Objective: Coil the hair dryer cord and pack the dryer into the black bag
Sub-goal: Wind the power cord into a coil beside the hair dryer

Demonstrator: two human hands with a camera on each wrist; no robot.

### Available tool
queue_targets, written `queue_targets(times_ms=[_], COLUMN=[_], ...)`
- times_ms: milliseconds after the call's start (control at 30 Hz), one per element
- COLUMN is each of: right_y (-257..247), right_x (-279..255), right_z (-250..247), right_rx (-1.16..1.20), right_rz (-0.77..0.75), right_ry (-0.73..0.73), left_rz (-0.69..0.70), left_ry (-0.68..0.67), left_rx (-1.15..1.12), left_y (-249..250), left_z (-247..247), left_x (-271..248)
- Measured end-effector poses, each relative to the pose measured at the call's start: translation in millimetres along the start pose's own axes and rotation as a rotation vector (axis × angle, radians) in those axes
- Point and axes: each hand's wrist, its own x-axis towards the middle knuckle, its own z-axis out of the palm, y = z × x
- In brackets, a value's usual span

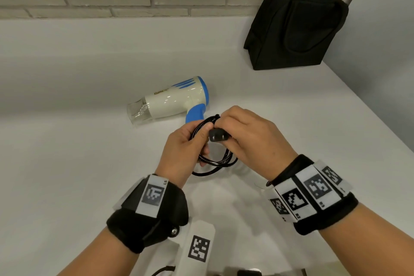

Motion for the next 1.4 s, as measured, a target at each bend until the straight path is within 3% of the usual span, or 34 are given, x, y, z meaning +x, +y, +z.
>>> queue_targets(times_ms=[200,367,633,767,900,1067,1133,1300,1400], right_y=[7.3,3.7,9.4,9.0,6.9,0.1,-1.6,1.9,7.3], right_x=[-7.3,-8.2,-9.9,-10.9,-9.9,-5.4,-4.0,-9.8,-8.8], right_z=[-2.7,-5.4,-10.0,-8.7,-8.6,-12.2,-11.8,-4.9,-8.4], right_rx=[0.284,0.502,0.498,0.421,0.34,0.136,0.088,0.042,0.28], right_rz=[0.115,0.206,0.162,0.143,0.075,-0.096,-0.141,-0.192,-0.049], right_ry=[0.074,0.117,0.078,0.047,-0.002,-0.072,-0.099,-0.126,-0.025], left_rz=[0.326,0.455,0.598,0.636,0.52,0.064,-0.026,-0.164,-0.052], left_ry=[-0.074,-0.036,-0.055,0.024,0.083,0.173,0.174,0.163,0.062], left_rx=[0.265,0.32,0.54,0.574,0.5,0.088,0.021,-0.179,-0.19], left_y=[-2.9,-4.4,2.3,6.8,8.6,12.5,13.6,8.9,11.8], left_z=[-5.7,-4.7,-9.2,-6.3,-5.2,-1.9,-1.9,-1.7,-6.6], left_x=[1.5,0.6,1.2,0.4,-1.2,1.5,2.7,1.9,2.5])
